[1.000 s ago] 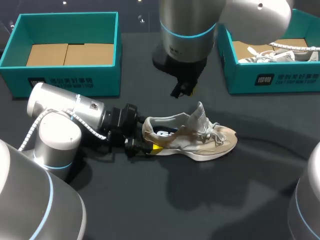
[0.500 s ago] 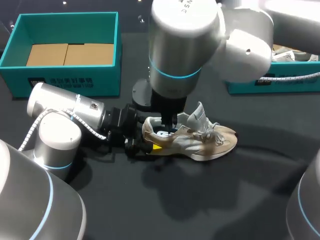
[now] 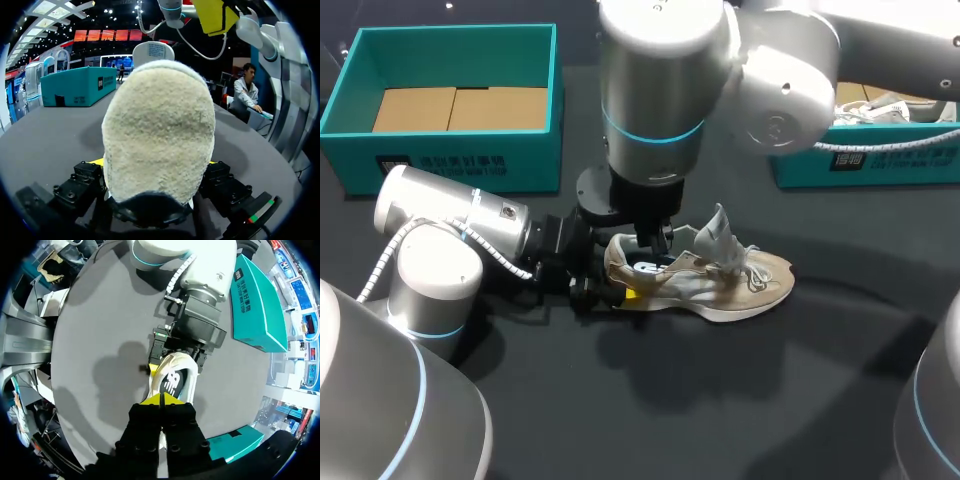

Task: Take the shoe out of the shoebox, open the shoe tongue, remove and reinsert the insole, then place the shoe into the shoebox

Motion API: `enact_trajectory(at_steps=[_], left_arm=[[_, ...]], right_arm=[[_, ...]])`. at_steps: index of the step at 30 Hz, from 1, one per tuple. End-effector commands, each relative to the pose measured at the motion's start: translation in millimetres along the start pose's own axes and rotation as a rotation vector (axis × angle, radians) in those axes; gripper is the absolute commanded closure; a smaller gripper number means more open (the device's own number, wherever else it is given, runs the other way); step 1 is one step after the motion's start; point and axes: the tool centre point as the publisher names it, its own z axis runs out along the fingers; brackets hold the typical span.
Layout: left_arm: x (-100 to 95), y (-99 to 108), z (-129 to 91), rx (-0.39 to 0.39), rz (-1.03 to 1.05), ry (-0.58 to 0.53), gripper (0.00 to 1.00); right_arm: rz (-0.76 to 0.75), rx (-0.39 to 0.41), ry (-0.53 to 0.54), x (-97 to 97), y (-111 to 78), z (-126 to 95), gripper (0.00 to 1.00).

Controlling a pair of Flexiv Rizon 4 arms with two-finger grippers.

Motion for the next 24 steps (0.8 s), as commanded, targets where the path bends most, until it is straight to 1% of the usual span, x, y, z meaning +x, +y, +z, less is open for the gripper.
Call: enact_trajectory(at_steps=[1,3,4,16,24], left_arm=[[0.5,3,3,-0.002,0.000,0.001,1.00],[0.5,3,3,-0.002,0.000,0.001,1.00],[0.5,3,3,-0.002,0.000,0.001,1.00],[0.5,3,3,-0.002,0.000,0.001,1.00],[0.5,3,3,-0.002,0.000,0.001,1.00]], right_arm=[[0.021,-0.008,0.002,-3.9,-2.4,26,1.00],[0.057,-0.003,-0.007,-6.7,-6.2,36,1.00],[0.102,-0.015,-0.023,-8.7,-11.5,38,1.00],[0.102,-0.015,-0.023,-8.7,-11.5,38,1.00],[0.126,-0.007,-0.043,-19.2,-3.5,66,1.00]])
